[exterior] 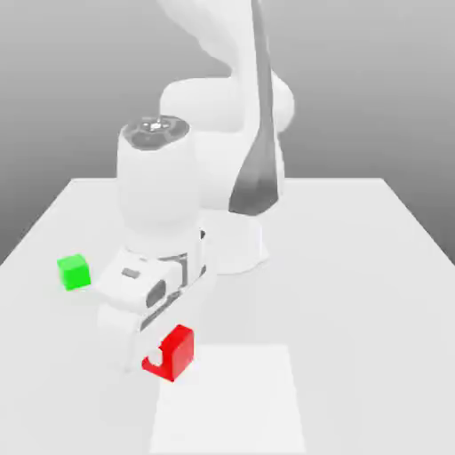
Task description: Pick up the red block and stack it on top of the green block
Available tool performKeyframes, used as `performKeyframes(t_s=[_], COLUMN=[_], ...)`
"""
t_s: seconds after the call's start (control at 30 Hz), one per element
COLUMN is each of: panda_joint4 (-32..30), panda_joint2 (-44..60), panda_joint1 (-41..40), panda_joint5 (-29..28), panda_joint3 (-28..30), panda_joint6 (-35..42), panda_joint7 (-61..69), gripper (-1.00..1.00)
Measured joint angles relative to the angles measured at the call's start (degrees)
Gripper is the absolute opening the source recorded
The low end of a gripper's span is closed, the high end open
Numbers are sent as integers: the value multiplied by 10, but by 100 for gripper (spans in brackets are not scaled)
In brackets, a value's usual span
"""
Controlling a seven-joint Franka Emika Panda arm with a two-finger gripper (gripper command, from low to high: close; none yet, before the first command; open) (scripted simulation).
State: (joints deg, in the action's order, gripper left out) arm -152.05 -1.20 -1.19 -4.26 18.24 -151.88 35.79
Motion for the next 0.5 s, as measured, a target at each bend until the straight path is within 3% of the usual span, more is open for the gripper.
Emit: performKeyframes(t_s=[0.5], panda_joint4=[-87], panda_joint2=[-185], panda_joint1=[-186], panda_joint5=[-204], panda_joint3=[202], panda_joint6=[77], panda_joint7=[484], gripper=[-100])
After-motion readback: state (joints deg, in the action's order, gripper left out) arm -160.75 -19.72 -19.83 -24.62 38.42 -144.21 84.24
